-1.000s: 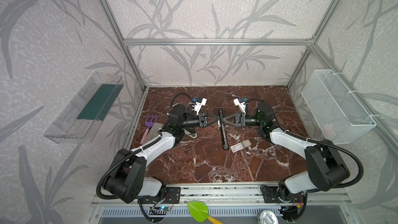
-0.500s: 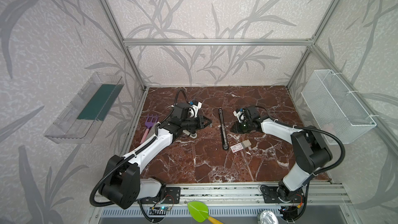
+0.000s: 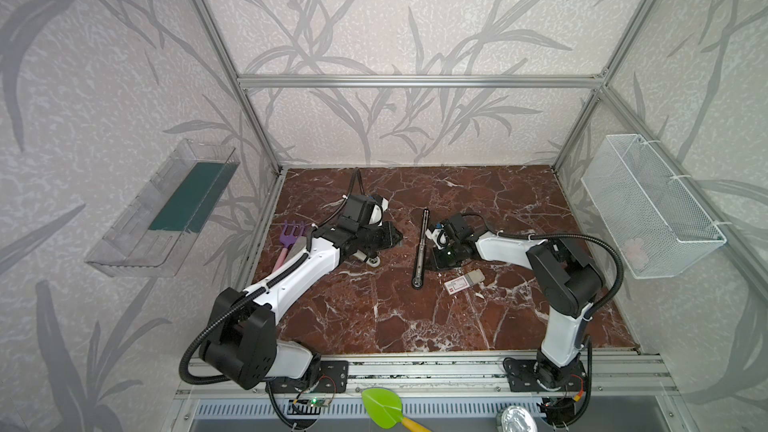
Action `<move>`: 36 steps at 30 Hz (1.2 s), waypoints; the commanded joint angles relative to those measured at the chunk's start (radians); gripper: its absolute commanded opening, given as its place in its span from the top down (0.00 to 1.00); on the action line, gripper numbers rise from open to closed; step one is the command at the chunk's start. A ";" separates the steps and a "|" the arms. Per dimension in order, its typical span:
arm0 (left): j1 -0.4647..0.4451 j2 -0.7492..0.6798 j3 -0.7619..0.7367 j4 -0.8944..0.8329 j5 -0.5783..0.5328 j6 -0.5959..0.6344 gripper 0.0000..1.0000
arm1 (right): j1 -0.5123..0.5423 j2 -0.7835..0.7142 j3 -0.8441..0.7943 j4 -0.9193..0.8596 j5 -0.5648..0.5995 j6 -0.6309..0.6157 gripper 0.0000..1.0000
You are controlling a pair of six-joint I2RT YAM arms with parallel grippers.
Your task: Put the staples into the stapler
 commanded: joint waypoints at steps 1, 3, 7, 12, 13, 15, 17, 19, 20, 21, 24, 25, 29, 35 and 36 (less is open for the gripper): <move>-0.049 0.047 0.074 -0.096 -0.134 0.057 0.82 | 0.004 0.016 -0.005 0.039 -0.030 0.027 0.88; -0.087 0.087 0.120 -0.136 -0.212 0.079 0.82 | -0.007 -0.021 -0.023 0.021 0.000 0.011 0.87; -0.146 0.180 0.209 -0.171 -0.295 0.107 0.82 | -0.073 -0.130 -0.130 0.044 0.026 0.029 0.87; -0.203 0.305 0.299 -0.214 -0.368 0.167 0.81 | -0.130 -0.270 -0.244 0.046 0.059 0.033 0.87; -0.209 0.335 0.325 -0.239 -0.381 0.177 0.81 | -0.135 -0.290 -0.257 0.041 0.068 0.031 0.87; -0.217 0.384 0.371 -0.282 -0.413 0.188 0.81 | -0.141 -0.318 -0.275 0.035 0.073 0.034 0.87; -0.227 0.417 0.392 -0.288 -0.437 0.199 0.81 | -0.147 -0.340 -0.285 0.033 0.078 0.036 0.87; -0.234 0.444 0.407 -0.282 -0.459 0.208 0.81 | -0.153 -0.356 -0.294 0.034 0.081 0.039 0.87; -0.238 0.459 0.418 -0.290 -0.477 0.212 0.81 | -0.155 -0.359 -0.293 0.030 0.080 0.039 0.87; -0.244 0.473 0.429 -0.298 -0.498 0.216 0.81 | -0.158 -0.364 -0.294 0.029 0.079 0.037 0.87; -0.257 0.508 0.449 -0.303 -0.527 0.221 0.80 | -0.162 -0.372 -0.296 0.020 0.078 0.033 0.87; -0.258 0.515 0.453 -0.300 -0.530 0.220 0.80 | -0.165 -0.375 -0.295 0.018 0.078 0.030 0.87; -0.264 0.539 0.475 -0.292 -0.543 0.207 0.80 | -0.172 -0.381 -0.301 0.013 0.078 0.028 0.87; -0.266 0.575 0.500 -0.279 -0.553 0.192 0.80 | -0.185 -0.388 -0.324 0.024 0.071 0.029 0.87; -0.266 0.581 0.507 -0.281 -0.547 0.188 0.80 | -0.186 -0.388 -0.327 0.028 0.070 0.030 0.88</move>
